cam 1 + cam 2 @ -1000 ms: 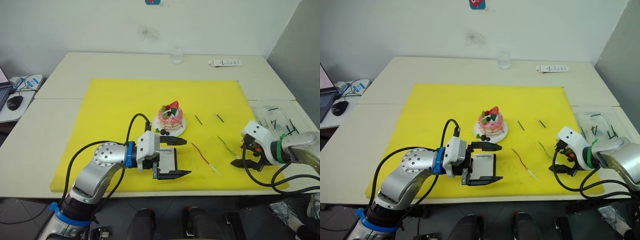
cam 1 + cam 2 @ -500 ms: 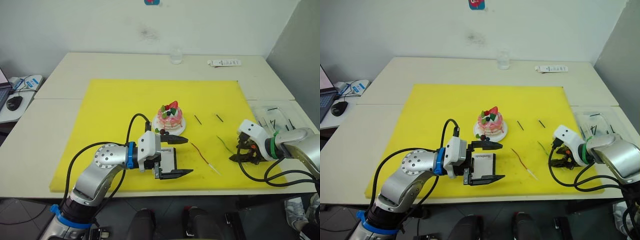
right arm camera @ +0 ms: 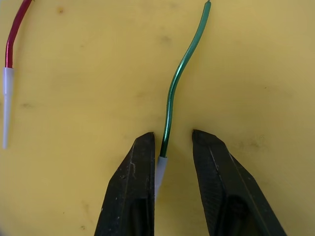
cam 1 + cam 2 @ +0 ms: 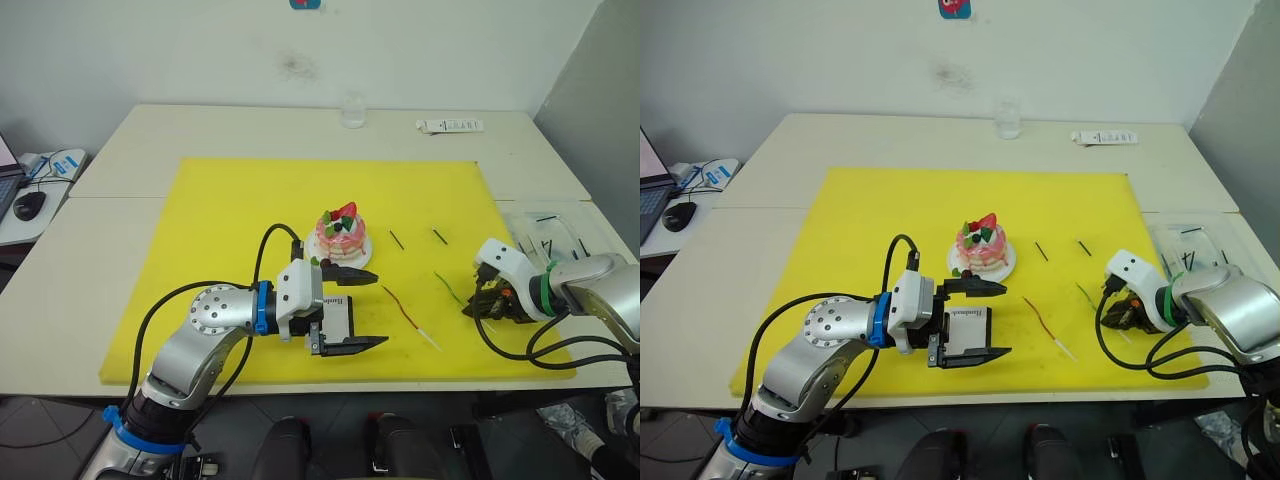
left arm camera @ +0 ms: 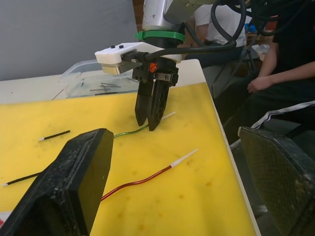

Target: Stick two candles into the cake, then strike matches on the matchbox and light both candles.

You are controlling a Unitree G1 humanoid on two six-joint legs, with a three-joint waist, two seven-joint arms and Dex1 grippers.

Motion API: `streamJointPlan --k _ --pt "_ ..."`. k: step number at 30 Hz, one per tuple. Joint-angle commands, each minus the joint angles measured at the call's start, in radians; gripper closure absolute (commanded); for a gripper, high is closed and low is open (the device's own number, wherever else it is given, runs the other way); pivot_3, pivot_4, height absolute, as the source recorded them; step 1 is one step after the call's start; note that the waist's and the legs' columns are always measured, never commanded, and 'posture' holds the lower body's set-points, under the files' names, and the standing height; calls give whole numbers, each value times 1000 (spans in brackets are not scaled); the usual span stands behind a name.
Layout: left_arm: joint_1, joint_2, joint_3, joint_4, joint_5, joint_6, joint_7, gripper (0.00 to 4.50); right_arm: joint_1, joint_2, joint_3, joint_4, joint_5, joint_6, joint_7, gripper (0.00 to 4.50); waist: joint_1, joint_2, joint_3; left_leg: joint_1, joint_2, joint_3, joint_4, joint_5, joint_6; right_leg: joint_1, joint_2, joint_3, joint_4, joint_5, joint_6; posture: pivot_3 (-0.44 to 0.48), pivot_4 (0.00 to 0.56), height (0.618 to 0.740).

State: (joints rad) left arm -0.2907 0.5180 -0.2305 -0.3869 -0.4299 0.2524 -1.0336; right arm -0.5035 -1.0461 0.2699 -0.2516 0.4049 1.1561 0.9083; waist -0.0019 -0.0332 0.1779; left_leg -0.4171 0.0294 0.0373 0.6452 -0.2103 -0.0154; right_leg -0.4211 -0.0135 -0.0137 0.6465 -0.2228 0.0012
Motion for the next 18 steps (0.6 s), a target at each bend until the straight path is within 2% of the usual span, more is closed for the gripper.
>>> streamJointPlan --k 1,2,18 --pt "-18 -10 4 -10 3 -17 5 0 -13 0 11 9 -10 5 14 3898 0 0 0 0 0 0 0 0 0 0 0 0 0 0 0 0 150 740" --pt "-20 -12 3 -11 4 -16 5 0 -14 -2 14 10 -11 6 18 4203 0 0 0 0 0 0 0 0 0 0 0 0 0 0 0 0 150 740" --pt "-30 -15 4 -12 13 -12 0 0 -35 22 5 15 -8 32 16 4358 0 0 0 0 0 0 0 0 0 0 0 0 0 0 0 0 150 740"
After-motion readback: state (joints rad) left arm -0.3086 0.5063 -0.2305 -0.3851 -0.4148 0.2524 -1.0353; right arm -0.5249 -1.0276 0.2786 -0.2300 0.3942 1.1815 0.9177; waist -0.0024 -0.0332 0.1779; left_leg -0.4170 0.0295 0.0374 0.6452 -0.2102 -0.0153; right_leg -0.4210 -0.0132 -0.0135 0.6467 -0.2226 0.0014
